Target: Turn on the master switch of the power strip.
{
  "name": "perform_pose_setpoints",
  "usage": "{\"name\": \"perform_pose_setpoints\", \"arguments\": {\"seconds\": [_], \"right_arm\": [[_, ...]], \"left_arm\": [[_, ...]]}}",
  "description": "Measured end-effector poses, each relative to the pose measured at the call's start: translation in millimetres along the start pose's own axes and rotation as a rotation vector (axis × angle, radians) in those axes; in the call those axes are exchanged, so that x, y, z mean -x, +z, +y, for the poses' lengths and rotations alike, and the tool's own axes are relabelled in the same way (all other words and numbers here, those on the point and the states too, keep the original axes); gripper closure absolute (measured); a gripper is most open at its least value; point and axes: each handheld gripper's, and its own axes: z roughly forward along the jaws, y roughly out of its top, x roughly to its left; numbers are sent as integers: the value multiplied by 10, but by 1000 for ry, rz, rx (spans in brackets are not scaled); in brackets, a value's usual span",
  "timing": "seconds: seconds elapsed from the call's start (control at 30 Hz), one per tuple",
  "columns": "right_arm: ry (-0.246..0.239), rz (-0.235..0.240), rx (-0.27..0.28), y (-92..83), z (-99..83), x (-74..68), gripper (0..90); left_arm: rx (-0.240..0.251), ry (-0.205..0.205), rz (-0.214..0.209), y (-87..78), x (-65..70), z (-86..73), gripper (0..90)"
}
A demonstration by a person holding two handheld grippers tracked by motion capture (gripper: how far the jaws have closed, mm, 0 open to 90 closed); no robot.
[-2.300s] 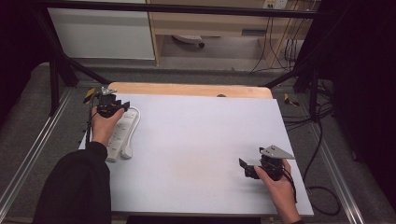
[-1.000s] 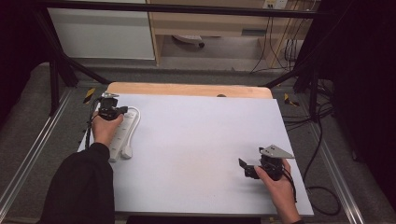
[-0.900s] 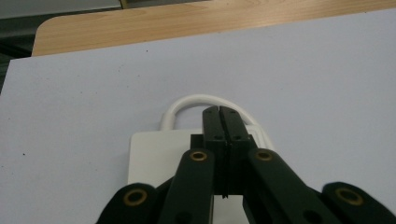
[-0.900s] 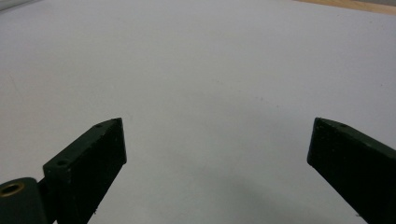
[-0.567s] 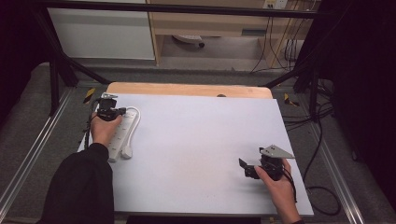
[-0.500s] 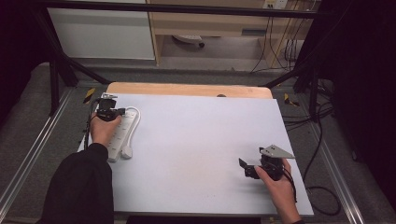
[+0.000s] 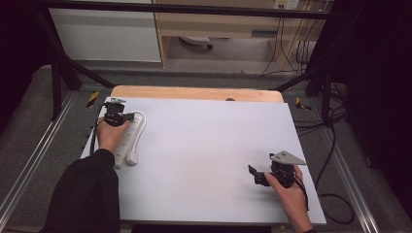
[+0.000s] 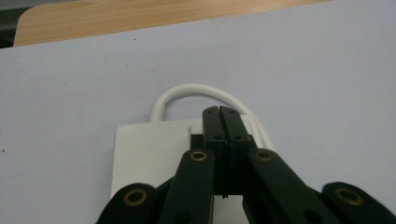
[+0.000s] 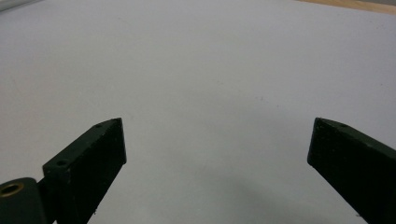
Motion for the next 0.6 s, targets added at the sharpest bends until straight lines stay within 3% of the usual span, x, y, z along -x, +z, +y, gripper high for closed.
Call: {"name": "perform_pose_setpoints", "arguments": {"seconds": [0.6], "right_arm": [[-1, 1, 0, -2, 1, -1, 49]], "left_arm": [[0, 8, 7, 41, 25, -1, 900]]}}
